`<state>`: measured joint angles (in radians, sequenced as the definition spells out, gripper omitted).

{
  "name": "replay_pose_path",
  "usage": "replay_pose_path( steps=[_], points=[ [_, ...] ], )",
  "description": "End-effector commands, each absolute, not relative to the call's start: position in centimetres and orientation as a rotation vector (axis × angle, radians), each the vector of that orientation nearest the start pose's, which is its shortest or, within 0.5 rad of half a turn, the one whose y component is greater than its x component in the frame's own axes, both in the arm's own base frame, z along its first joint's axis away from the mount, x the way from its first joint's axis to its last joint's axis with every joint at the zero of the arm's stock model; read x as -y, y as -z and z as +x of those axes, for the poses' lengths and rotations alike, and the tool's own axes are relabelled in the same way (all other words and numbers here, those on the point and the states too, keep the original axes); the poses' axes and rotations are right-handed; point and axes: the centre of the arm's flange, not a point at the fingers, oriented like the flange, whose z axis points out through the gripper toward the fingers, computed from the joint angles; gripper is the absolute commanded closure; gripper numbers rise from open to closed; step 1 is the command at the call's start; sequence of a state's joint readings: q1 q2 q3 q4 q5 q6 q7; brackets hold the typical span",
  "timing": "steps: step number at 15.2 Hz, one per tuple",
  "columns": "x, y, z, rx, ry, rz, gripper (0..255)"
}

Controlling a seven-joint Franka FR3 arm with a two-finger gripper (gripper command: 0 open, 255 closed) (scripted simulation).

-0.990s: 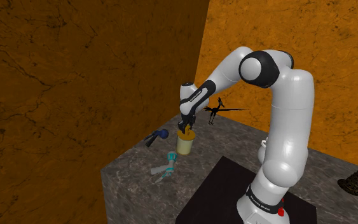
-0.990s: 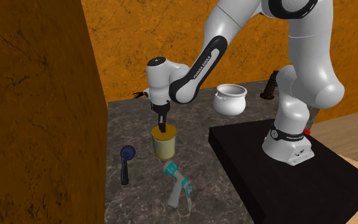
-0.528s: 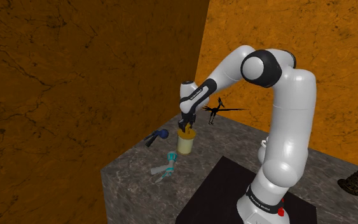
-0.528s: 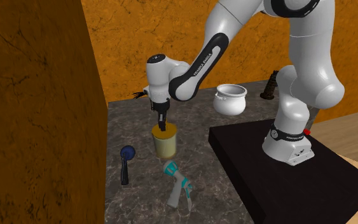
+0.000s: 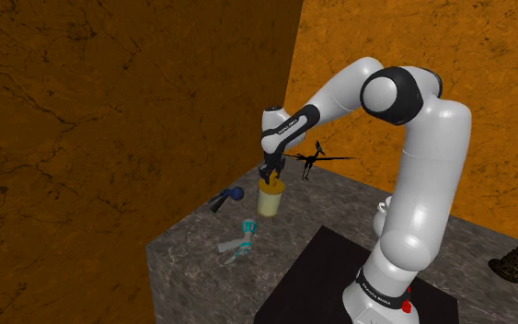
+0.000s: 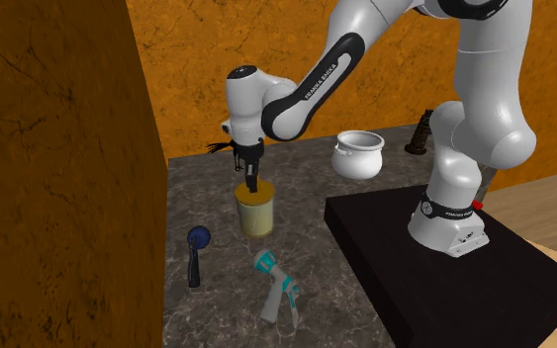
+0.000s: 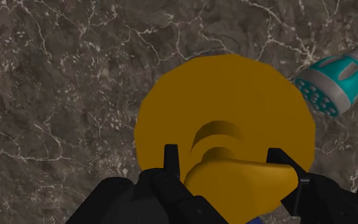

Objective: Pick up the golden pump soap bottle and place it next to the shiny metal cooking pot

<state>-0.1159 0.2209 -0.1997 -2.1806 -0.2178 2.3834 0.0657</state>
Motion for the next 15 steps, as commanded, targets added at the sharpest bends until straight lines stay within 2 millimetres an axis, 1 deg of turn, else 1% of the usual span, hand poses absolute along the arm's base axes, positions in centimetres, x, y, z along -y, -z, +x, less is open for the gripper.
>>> replay_pose_path(
  steps=[1,15],
  points=[
    [17.4,-30.1,52.8,-0.361,-0.067,-3.310,255],
    [17.4,-37.5,52.8,-0.361,-0.067,-3.310,255]
  ],
)
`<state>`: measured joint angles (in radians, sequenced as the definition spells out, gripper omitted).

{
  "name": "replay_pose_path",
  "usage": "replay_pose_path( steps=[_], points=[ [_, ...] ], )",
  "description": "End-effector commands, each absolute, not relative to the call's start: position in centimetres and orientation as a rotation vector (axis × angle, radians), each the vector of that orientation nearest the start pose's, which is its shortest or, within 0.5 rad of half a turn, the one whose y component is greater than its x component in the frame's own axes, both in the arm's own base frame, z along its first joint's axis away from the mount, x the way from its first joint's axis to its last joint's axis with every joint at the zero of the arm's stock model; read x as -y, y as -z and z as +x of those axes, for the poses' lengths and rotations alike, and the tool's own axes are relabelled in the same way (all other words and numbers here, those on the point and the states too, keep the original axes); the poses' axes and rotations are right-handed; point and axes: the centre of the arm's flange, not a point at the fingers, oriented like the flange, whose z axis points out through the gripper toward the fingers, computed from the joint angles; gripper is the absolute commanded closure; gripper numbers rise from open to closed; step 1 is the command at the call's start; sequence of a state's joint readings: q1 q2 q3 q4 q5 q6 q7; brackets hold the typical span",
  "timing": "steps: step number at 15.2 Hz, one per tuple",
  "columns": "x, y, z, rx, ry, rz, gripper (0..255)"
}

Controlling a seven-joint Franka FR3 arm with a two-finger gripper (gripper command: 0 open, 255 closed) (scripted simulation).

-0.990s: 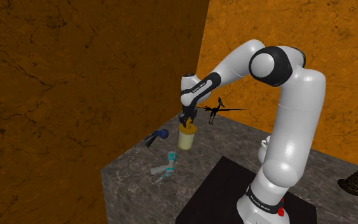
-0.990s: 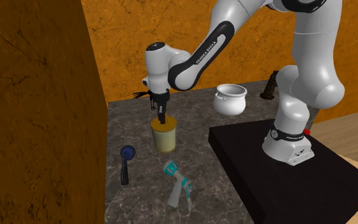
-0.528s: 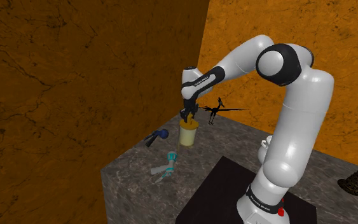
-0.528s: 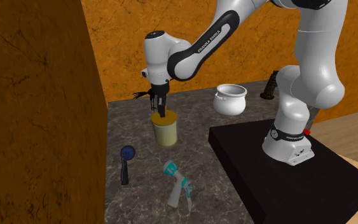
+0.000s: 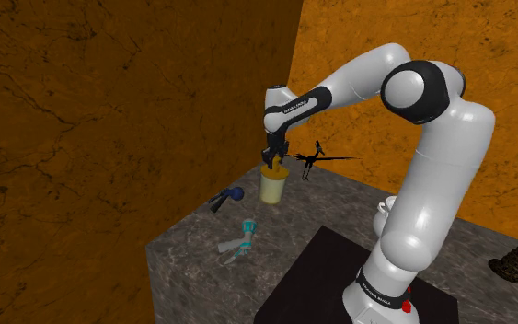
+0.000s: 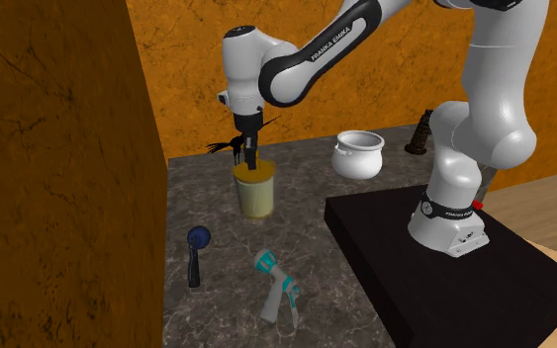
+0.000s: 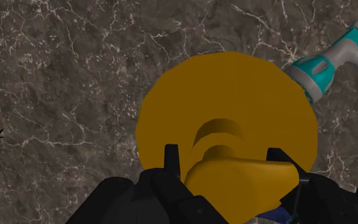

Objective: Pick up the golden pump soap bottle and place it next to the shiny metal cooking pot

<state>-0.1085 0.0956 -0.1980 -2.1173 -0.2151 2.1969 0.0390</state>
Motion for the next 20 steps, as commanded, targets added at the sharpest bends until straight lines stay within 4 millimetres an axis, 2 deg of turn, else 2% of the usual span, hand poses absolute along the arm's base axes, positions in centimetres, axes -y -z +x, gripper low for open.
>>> replay_pose_path(
  steps=[1,20],
  points=[
    [17.4,-38.0,52.8,-0.361,-0.067,-3.310,255],
    [17.4,-48.0,52.8,-0.361,-0.067,-3.310,255]
  ],
)
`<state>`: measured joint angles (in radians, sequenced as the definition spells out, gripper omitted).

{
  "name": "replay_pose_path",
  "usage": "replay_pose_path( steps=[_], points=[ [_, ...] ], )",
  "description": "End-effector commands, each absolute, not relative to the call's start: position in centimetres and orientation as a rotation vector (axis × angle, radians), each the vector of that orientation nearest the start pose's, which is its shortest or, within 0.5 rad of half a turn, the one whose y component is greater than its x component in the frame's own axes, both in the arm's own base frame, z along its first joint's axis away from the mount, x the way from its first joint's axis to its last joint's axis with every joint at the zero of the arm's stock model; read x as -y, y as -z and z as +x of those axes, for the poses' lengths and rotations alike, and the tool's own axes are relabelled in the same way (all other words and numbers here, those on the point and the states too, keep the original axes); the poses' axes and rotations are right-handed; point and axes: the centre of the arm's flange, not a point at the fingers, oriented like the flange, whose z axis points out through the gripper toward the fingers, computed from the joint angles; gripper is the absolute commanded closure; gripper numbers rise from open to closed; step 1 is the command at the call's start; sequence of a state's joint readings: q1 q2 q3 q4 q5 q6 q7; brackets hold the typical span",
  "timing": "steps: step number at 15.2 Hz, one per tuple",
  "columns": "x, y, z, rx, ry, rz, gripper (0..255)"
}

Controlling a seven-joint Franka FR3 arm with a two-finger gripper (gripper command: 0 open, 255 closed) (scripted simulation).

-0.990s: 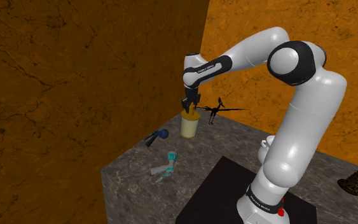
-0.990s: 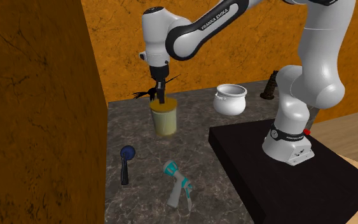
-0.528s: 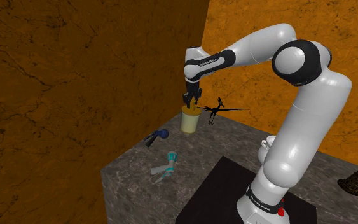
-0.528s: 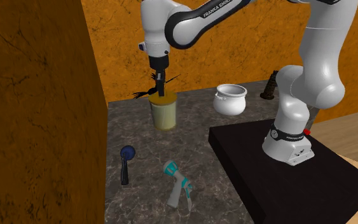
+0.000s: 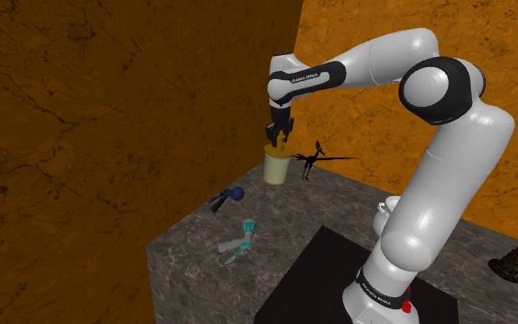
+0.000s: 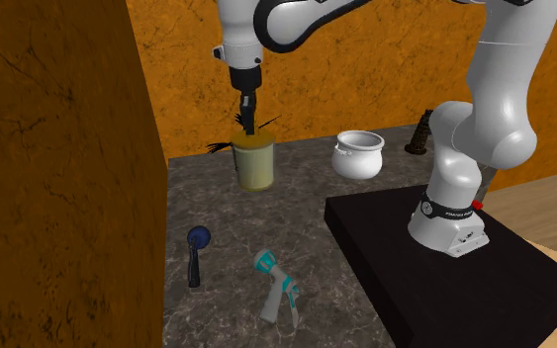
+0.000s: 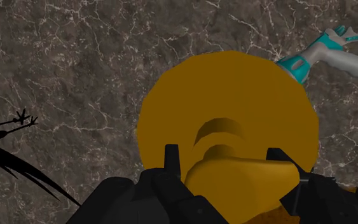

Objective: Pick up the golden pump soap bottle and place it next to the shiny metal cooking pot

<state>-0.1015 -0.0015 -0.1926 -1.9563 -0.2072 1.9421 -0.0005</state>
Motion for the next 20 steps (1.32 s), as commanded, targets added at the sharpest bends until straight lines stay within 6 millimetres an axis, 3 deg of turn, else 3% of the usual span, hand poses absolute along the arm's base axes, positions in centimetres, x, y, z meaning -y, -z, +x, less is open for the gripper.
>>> replay_pose_path(
  steps=[1,8,20],
  points=[
    [17.4,-48.6,52.8,-0.361,-0.067,-3.310,255],
    [17.4,-51.9,52.8,-0.361,-0.067,-3.310,255],
    [26.0,-52.0,39.5,-0.361,-0.067,-3.310,255]
  ],
)
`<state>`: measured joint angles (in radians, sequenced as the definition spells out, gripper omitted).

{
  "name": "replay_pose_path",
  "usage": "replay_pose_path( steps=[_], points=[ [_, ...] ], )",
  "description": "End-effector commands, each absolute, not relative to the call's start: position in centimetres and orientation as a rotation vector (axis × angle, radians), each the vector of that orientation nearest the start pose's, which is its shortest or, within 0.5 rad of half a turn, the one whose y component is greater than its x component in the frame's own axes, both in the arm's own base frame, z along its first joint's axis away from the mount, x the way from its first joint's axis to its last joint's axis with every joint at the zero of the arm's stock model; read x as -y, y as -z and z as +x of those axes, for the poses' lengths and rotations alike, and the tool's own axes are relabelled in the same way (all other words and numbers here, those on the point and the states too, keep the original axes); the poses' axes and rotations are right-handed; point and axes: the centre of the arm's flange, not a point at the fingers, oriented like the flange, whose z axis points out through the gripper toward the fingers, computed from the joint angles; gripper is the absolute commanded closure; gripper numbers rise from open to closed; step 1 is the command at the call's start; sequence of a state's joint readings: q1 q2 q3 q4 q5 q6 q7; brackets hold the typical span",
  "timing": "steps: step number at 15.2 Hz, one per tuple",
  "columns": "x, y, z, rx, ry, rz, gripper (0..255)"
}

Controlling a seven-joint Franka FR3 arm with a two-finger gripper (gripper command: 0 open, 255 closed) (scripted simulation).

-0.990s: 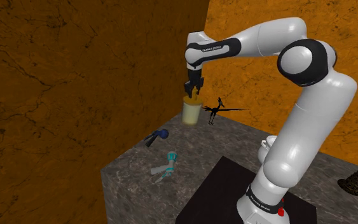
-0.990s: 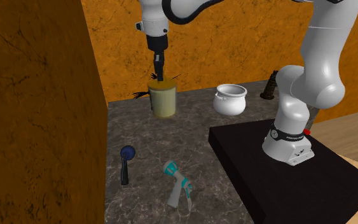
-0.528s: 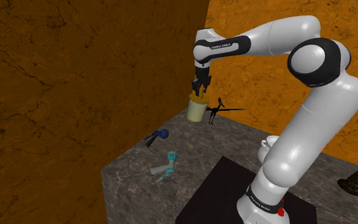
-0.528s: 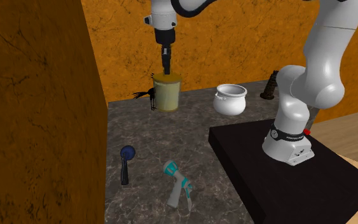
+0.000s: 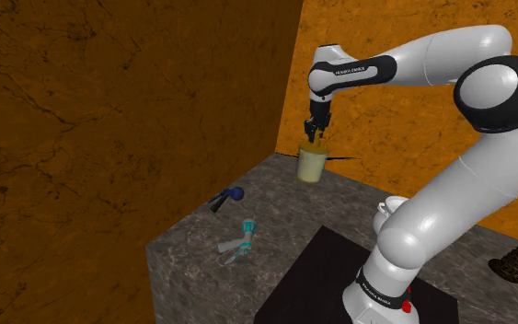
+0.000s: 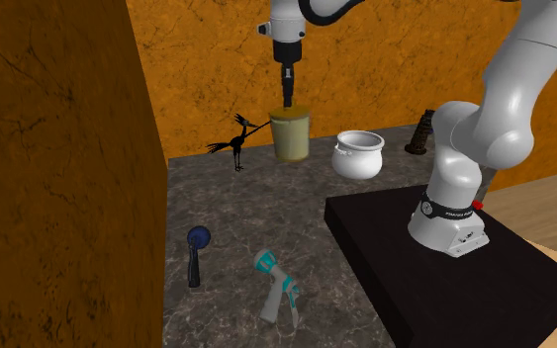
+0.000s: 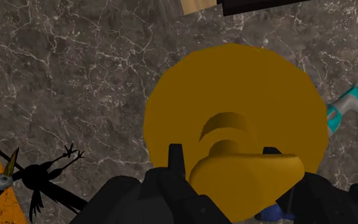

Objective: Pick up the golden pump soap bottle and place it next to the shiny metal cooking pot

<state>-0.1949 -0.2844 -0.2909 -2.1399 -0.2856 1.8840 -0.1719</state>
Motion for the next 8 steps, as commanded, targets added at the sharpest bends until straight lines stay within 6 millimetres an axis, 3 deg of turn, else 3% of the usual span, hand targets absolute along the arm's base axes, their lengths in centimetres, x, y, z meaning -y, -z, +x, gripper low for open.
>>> replay_pose_path(
  steps=[1,8],
  points=[
    [26.8,-52.0,38.4,-0.361,-0.067,-3.310,255],
    [31.8,-52.0,30.6,-0.361,-0.067,-3.310,255]
  ],
)
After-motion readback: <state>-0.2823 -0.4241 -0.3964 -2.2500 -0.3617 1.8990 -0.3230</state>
